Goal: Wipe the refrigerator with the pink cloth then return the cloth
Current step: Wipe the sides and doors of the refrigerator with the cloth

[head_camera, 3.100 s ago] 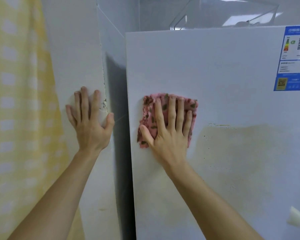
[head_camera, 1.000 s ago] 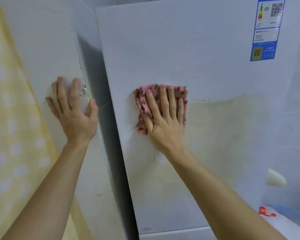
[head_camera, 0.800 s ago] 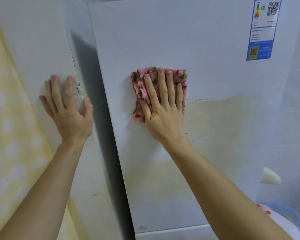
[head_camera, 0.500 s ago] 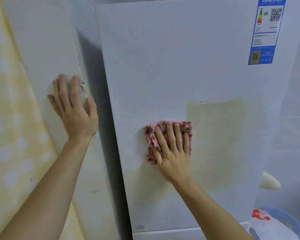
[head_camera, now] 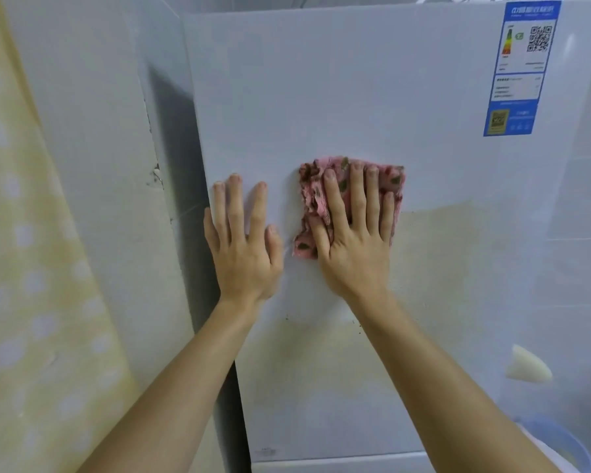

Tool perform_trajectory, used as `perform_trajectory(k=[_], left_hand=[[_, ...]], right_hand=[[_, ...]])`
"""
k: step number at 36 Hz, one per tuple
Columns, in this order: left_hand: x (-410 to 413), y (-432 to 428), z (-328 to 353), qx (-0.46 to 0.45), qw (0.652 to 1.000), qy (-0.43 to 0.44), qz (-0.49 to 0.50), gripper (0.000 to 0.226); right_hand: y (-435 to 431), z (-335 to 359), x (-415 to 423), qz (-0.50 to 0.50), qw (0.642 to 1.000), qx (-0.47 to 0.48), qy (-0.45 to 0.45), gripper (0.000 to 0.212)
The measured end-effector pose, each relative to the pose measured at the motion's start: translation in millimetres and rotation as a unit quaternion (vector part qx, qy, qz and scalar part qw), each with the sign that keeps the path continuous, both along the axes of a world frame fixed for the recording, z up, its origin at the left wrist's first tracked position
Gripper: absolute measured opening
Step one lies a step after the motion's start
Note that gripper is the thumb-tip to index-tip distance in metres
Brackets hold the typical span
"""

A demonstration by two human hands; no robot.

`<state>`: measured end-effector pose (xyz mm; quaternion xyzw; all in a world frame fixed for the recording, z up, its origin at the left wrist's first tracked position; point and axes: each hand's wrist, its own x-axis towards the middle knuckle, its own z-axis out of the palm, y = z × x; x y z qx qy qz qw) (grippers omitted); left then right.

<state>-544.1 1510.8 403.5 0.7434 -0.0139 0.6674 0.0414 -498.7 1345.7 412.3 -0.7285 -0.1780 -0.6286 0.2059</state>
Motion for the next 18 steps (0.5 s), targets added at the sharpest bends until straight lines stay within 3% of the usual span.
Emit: perform_trajectory(k=[8,12,18], left_hand=[[6.0,0.3,-1.4,0.01,1.0,-0.014,0.025,0.055],[4.9,-0.8,-2.0,0.003,1.0,-0.011,0.022,0.056],[3.6,-1.6,-0.2,-0.001,1.0,-0.009,0.015,0.057]], right_hand=[[-26.9,-81.5,1.8,0.008,0.998,-0.05,0.035,0.064],[-28.1,-72.1,2.6,0.024,0.996,-0.053,0.072,0.065],[-29.4,4.6,10.3,0.008,1.0,-0.011,0.015,0.061]])
